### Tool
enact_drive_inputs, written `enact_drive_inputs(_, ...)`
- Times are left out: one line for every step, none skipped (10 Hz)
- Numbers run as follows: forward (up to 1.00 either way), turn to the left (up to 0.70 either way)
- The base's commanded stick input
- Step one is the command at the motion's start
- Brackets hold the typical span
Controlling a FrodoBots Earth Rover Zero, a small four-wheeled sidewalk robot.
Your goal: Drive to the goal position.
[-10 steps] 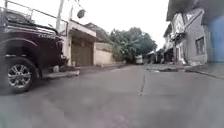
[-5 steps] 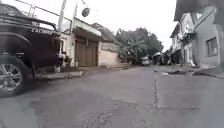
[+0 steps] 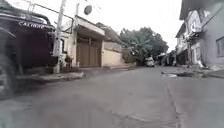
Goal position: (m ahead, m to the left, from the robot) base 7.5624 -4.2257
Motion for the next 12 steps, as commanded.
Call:
enact_drive_inputs(1.00, -0.40)
enact_drive_inputs(1.00, -0.40)
enact_drive_inputs(1.00, -0.40)
enact_drive_inputs(1.00, -0.40)
enact_drive_inputs(1.00, -0.29)
enact_drive_inputs(1.00, 0.06)
enact_drive_inputs(1.00, 0.04)
enact_drive_inputs(1.00, 0.00)
enact_drive_inputs(1.00, 0.00)
enact_drive_inputs(1.00, 0.02)
enact_drive_inputs(1.00, 0.03)
enact_drive_inputs(1.00, 0.00)
